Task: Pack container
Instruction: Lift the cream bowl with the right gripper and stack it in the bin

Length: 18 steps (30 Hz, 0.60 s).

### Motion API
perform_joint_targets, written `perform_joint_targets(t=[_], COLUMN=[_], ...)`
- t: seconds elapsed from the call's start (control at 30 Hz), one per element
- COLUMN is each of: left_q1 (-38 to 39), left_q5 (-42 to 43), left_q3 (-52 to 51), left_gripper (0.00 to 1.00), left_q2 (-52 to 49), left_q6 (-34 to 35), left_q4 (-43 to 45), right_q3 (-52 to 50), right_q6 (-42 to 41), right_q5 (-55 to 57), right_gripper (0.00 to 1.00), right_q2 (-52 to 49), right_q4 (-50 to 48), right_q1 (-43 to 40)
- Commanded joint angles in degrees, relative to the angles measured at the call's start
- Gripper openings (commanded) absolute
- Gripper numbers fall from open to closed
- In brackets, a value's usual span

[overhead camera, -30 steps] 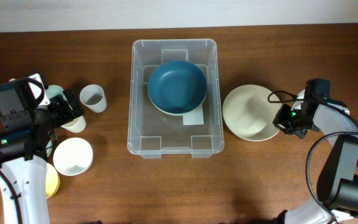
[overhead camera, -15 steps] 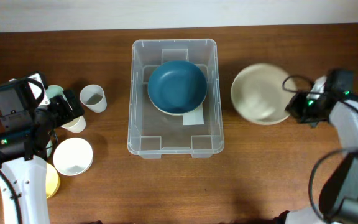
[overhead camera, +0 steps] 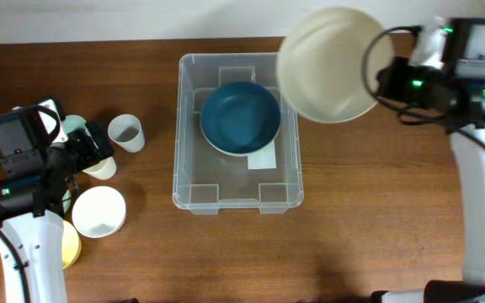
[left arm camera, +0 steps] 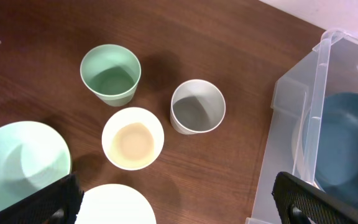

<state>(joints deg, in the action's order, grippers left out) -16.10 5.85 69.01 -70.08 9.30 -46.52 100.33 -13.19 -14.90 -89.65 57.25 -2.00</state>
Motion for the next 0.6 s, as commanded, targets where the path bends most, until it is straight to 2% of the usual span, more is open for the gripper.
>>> perform_joint_targets(t=[0.0, 0.27, 0.57], left_q1=[-0.2, -0.2, -0.2], left_q5=[0.4, 0.4, 0.4], left_q3=[1.0, 1.0, 1.0], left_gripper=[1.0, 1.0, 1.0], left_q2=[0.0, 0.0, 0.0], left_q6=[0.5, 0.5, 0.5], left_q4=[-0.1, -0.1, -0.1], right_q3=[4.9, 10.1, 22.4], right_q6=[2.9, 4.5, 7.0], right_q5=[8.3, 8.3, 12.2], right_gripper=[0.04, 0.04, 0.04], right_q2=[-1.0, -11.0, -27.2], right_q4=[0.4, 1.2, 7.8], right_q1=[7.5, 17.3, 21.9])
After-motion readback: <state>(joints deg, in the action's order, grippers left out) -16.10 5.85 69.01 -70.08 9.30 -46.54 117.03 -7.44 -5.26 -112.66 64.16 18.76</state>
